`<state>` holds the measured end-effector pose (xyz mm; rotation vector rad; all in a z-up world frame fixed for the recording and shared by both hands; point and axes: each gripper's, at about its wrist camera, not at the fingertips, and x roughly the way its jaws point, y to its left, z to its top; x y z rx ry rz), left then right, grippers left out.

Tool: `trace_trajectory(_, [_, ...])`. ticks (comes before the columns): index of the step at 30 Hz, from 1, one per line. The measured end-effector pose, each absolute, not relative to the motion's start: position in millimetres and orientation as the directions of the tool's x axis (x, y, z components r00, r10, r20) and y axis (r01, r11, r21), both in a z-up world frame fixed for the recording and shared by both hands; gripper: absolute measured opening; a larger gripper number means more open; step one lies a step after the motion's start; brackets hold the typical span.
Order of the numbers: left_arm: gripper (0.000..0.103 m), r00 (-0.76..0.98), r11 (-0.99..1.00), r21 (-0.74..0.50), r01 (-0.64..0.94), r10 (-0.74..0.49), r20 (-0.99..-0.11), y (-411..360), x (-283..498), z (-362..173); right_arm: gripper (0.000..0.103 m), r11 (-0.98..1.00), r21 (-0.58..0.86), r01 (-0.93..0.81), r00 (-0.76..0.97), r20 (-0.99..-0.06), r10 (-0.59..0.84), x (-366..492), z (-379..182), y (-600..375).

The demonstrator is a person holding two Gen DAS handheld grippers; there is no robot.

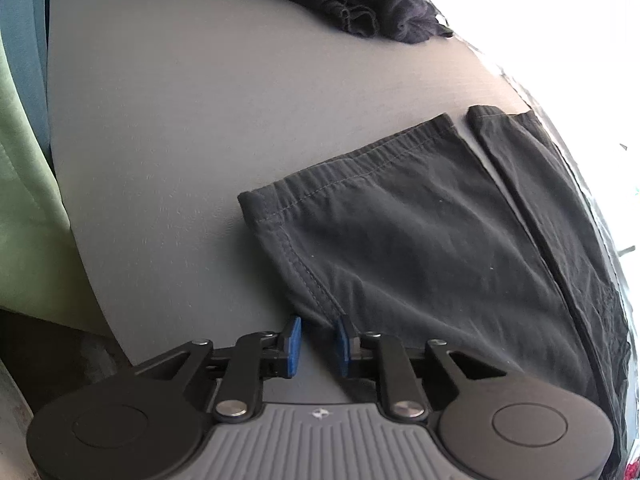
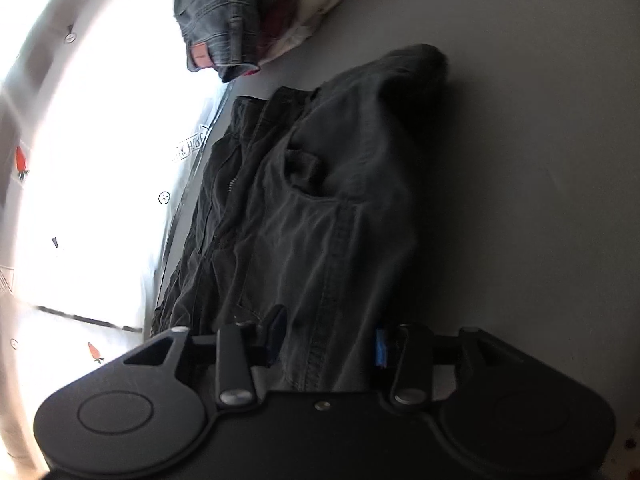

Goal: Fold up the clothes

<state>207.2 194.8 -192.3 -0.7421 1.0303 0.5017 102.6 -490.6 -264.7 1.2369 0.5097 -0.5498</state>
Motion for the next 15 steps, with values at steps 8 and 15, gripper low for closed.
trace_trajectory(8, [0.027, 0.468, 0.643, -0.322, -0.695, 0.064, -0.881, 208.6, 207.5, -185.9, 0.048, 0.176, 0.748, 0.639, 0.769, -0.618, -0.167, 96.3, -264.3, -485.4])
trace_trajectory(15, [0.029, 0.453, 0.603, -0.312, -0.734, 0.092, -0.887, 219.2, 216.0, -194.0, 0.053, 0.143, 0.764, 0.630, 0.775, -0.604, -0.189, 97.9, -264.5, -485.6])
